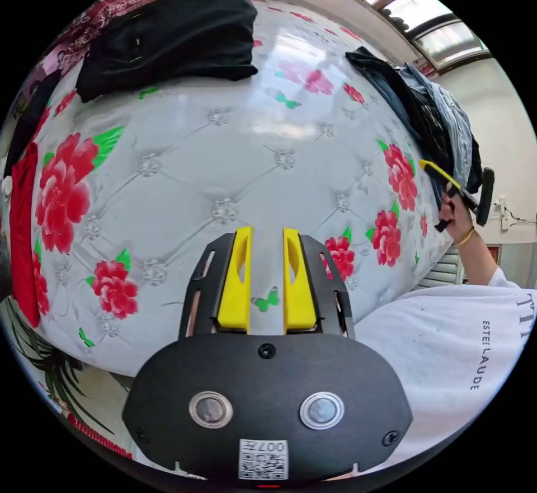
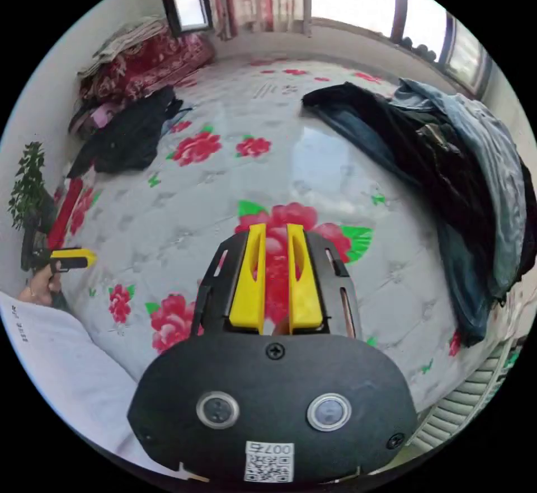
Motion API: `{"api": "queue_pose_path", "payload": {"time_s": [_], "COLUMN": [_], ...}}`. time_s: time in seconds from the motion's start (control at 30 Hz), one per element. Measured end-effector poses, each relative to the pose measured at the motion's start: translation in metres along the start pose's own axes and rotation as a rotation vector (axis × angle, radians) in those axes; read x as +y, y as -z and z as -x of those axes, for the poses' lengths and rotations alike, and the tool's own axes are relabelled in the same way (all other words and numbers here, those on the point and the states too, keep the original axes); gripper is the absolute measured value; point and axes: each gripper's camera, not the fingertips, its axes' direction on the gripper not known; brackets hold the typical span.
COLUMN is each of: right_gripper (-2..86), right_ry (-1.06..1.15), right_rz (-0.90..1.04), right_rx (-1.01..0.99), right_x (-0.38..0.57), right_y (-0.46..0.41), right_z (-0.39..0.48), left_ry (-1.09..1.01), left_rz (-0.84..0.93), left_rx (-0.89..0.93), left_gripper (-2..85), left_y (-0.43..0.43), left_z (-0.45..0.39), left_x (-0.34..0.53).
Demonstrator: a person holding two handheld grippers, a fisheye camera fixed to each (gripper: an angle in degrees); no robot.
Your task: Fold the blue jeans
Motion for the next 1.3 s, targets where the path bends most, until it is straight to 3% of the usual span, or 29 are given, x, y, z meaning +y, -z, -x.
{"api": "queue_pose_path", "payload": {"time_s": [0.1,0.17,0.27,0.4,0.5,0.63,0.7,0.77,0.9,1.0,1.07,1.17,1.3], "right_gripper": [8.0,9.2,10.2,10.3,7.8,1.6,0.7,0.1,-0.2,-0.3,-0.2,-0.1,0.6], "right_ry": [-0.160,-0.281,-0.380,-0.414,-0.444,-0.318,-0.268,-0.219,-0.164,0.013,0.166,0.353,0.572], "right_rz": [-0.135,-0.149,-0.149,-0.131,0.068,0.185,0.174,0.024,-0.220,-0.186,-0.124,-0.030,0.048], "right_rx": [0.226,0.378,0.431,0.510,0.497,0.483,0.405,0.245,-0.051,-0.226,-0.446,-0.745,-0.871], "right_x": [-0.009,-0.020,-0.043,-0.075,-0.095,-0.108,-0.106,-0.088,-0.047,-0.022,-0.007,0.002,0.003], "right_y": [0.041,0.068,0.096,0.096,0.054,0.035,0.043,0.077,0.129,0.124,0.100,0.066,0.046], "right_z": [-0.106,-0.190,-0.267,-0.320,-0.359,-0.360,-0.353,-0.331,-0.281,-0.196,-0.110,0.006,0.135], "left_ry": [0.016,-0.006,-0.084,-0.097,-0.033,-0.006,0.029,0.102,0.018,-0.028,-0.017,0.029,0.154], "left_rz": [0.036,-0.010,0.026,0.056,0.018,-0.001,-0.008,-0.110,-0.185,-0.235,-0.273,-0.312,-0.356], "left_rx": [0.028,-0.089,-0.204,-0.285,-0.252,-0.271,-0.304,-0.351,-0.260,-0.144,-0.053,-0.058,-0.083], "left_gripper": [10.0,9.9,10.9,10.9,10.8,10.0,8.7,6.5,6.7,7.3,7.6,7.7,6.1], "left_y": [-0.026,-0.030,-0.039,-0.045,-0.042,-0.038,-0.034,-0.020,0.003,0.029,0.050,0.077,0.111], "left_z": [-0.029,-0.056,-0.089,-0.113,-0.113,-0.122,-0.127,-0.133,-0.147,-0.147,-0.137,-0.115,-0.066], "left_x": [0.005,0.011,0.009,0.008,0.015,0.024,0.027,0.040,0.055,0.071,0.089,0.119,0.160]}}
